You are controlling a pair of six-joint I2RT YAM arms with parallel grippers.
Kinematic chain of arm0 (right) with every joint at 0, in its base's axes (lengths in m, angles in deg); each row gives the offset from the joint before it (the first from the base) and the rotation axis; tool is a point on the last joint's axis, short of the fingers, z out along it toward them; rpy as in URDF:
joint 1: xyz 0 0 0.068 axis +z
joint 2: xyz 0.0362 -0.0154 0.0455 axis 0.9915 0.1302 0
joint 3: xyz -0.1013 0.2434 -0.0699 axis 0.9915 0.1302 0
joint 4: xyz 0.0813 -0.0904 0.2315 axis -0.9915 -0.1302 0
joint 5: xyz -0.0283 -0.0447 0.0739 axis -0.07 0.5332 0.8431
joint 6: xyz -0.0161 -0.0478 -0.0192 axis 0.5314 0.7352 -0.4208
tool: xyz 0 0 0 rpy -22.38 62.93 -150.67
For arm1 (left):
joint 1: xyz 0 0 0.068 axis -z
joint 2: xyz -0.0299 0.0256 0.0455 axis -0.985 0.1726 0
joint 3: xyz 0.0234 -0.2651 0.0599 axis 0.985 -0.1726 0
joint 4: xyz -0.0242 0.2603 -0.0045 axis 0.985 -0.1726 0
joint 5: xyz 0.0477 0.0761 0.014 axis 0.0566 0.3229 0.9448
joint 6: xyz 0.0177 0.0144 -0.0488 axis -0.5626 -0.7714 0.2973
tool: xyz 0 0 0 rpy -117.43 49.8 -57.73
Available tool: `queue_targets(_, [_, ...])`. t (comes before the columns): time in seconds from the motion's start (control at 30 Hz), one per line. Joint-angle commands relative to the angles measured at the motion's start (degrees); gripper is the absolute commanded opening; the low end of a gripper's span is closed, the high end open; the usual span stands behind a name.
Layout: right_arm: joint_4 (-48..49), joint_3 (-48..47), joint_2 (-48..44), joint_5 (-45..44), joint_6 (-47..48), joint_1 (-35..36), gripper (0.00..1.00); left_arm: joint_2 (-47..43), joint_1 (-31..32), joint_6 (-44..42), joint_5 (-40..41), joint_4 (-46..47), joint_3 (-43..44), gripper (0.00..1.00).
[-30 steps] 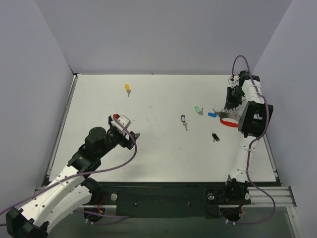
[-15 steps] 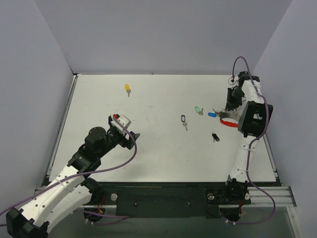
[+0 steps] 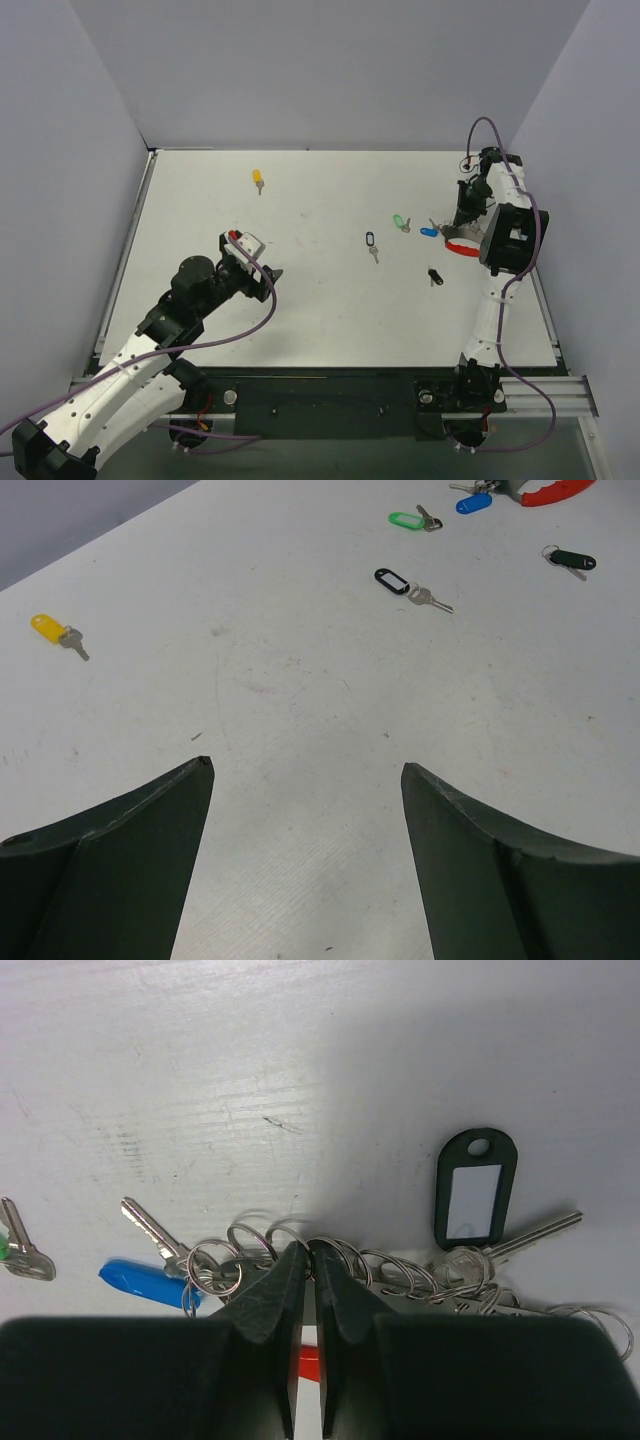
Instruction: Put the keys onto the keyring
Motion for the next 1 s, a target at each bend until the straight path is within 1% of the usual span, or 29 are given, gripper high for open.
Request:
queue_targets(0.0, [-2.83,-1.33,-0.35,2.17,1.60,0.32,0.03,-0.24,-0.24,-0.85,-0.67,2.47,0.14,0.86])
queue_targets(0.33, [-2.04,-0.71,-2.02,3.50,2.57,0.15,0.08,-0.24,-0.24,-1.02,-0.76,2.38,0.05,0.86])
queue_targets(0.97, [-1.60,-0.89,-4.13,3.23,3.10,-0.12,0.07,-0.15,-0.33,-1.11,-0.94,2.56,-0.04,0.86])
